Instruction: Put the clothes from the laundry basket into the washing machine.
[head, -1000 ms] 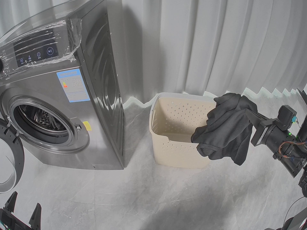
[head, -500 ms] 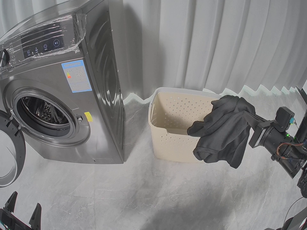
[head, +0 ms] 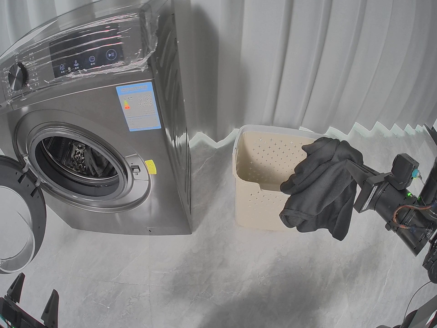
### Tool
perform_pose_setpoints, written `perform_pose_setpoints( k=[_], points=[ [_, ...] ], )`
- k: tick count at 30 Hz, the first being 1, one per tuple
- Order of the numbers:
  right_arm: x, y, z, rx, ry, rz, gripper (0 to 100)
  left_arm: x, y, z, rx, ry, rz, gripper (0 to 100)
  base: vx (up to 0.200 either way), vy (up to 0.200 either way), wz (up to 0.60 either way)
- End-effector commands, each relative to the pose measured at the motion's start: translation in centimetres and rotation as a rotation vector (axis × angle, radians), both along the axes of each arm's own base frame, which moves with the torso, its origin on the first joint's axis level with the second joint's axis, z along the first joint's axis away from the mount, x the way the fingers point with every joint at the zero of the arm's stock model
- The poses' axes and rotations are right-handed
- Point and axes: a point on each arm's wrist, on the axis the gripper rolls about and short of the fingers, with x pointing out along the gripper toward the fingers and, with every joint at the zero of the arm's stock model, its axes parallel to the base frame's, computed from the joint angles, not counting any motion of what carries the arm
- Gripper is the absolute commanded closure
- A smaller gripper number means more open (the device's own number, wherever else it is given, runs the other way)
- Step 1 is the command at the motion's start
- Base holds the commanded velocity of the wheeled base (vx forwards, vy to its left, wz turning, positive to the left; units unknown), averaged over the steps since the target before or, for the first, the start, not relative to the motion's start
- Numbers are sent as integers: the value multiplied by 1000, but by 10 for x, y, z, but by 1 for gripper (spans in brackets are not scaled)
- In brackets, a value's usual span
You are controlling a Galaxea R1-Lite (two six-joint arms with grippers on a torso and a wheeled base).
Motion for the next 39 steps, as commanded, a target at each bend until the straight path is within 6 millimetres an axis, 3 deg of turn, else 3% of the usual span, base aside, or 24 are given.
perform_pose_setpoints(
  k=[1, 10, 28, 34, 39],
  points=[
    [1, 1, 0, 0, -3, 4, 100, 0, 0, -5, 0, 0, 0, 0, 0, 200, 0],
    [0, 2, 0, 0, -6, 11, 100, 0, 0, -5, 0, 0, 0, 0, 0, 67, 0],
    [-1, 1, -3, -9, 4, 3, 100, 0, 0, -4, 0, -1, 0, 0, -200, 0, 0],
    [-2, 0, -6, -14, 12, 2, 100, 0, 0, -4, -2, -1, 0, 0, 0, 0, 0],
    [-1, -4, -8, -15, 13, -13, 100, 0, 0, -5, -2, 0, 0, 0, 0, 200, 0]
  ],
)
